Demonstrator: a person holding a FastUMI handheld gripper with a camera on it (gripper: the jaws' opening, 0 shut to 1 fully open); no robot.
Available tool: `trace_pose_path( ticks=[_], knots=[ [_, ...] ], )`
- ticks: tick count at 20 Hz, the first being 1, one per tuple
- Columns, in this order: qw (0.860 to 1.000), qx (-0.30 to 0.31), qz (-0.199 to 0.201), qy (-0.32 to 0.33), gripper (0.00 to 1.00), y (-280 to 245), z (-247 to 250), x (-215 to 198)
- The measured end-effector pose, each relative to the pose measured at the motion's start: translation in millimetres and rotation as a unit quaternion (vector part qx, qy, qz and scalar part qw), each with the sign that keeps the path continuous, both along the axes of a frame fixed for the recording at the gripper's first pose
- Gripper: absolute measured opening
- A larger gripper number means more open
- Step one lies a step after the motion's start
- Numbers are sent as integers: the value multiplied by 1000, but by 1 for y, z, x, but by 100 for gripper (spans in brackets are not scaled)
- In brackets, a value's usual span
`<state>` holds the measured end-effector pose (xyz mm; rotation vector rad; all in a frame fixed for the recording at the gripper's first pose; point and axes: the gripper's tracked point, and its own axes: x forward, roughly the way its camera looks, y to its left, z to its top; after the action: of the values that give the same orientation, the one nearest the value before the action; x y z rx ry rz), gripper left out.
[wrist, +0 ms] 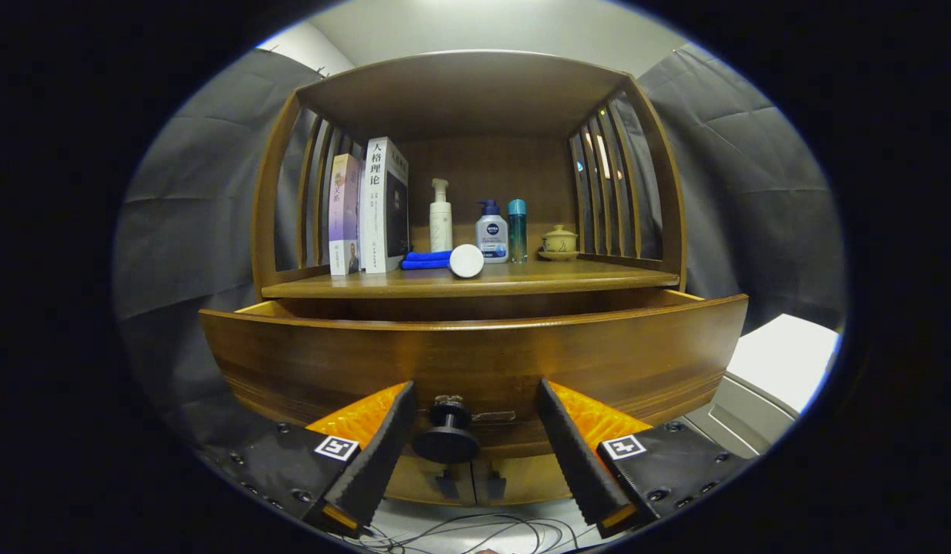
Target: Pull open the drawer, take out the items inside it, and place them on the countertop above the cabinet.
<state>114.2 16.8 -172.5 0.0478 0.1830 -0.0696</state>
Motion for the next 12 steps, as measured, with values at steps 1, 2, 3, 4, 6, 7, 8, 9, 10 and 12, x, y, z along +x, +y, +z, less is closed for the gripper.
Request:
trace_pose_path(
  ticks=[1, 2, 3, 4, 6, 7, 8, 9, 10, 12],
  knots=[
    [1000, 2, -1, -1, 99, 0, 0, 7],
    [1000, 1, -1, 1, 99, 0, 0, 14],
    [1000, -1, -1, 0, 99, 0, -1, 21],
    [1000, -3, -1, 2, 99, -1, -1, 28],
    [1000, -1, 1, 2, 99, -2, -1, 42],
    [1000, -1, 2, 1, 99, -3, -1, 47],
    [1000, -1, 2, 2, 99, -4, -1, 55],
    [1000, -1, 3, 2, 99, -5, -1, 61],
    [1000, 0, 3, 5, 99, -5, -2, 66],
    [1000, -2, 4, 7, 99, -6, -2, 75]
  ],
)
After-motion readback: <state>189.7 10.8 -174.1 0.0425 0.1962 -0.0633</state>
